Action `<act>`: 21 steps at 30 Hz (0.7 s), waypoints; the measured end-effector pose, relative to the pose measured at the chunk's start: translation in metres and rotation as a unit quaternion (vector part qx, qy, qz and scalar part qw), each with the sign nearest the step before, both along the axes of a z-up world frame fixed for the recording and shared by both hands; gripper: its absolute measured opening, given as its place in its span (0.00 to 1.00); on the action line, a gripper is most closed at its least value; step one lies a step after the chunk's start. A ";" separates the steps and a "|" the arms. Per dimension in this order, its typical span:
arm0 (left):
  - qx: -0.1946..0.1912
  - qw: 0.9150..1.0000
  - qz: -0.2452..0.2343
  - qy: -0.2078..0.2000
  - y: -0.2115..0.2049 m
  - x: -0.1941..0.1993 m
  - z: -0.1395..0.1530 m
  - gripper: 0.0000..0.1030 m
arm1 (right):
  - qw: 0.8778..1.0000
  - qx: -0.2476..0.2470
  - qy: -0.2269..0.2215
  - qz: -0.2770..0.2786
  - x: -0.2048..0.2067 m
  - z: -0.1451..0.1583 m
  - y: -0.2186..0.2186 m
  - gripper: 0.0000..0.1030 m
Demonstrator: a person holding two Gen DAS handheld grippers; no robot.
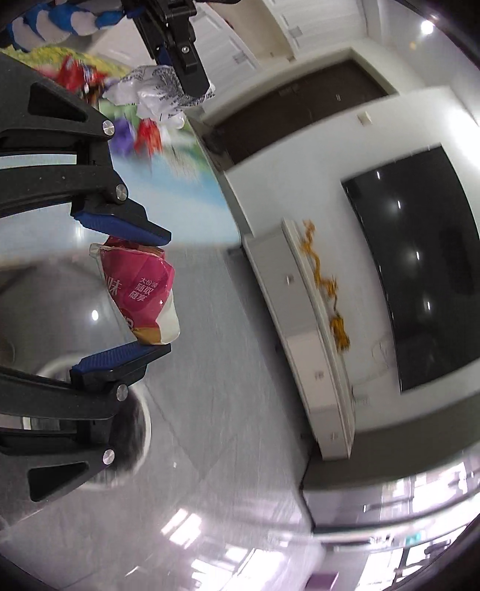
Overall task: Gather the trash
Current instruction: 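Carry both items to the bin and open both tools to drop them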
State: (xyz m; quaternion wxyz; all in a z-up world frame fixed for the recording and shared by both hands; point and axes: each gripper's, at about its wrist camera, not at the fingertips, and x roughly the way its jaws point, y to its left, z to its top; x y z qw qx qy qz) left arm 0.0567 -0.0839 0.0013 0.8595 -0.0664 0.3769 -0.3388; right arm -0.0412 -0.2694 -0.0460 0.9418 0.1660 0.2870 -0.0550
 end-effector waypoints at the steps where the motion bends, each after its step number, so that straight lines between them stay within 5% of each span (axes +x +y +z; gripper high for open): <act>1: 0.005 1.000 -0.014 0.006 -0.020 0.002 -0.005 0.43 | 1.000 -0.005 0.007 -0.016 -0.002 -0.004 -0.013 0.48; 11: 0.039 0.992 -0.092 0.077 -0.162 0.030 -0.068 0.45 | 0.990 0.021 0.081 -0.112 -0.006 -0.059 -0.102 0.51; 14: 0.039 0.989 -0.106 0.097 -0.187 0.041 -0.080 0.47 | 0.987 0.029 0.099 -0.121 -0.006 -0.074 -0.119 0.54; 16: 0.036 0.987 -0.113 0.111 -0.196 0.047 -0.088 0.52 | 0.985 0.035 0.107 -0.129 -0.009 -0.081 -0.128 0.65; 21: 0.035 0.985 -0.118 0.124 -0.206 0.056 -0.097 0.60 | 0.982 0.035 0.116 -0.144 -0.012 -0.087 -0.142 0.67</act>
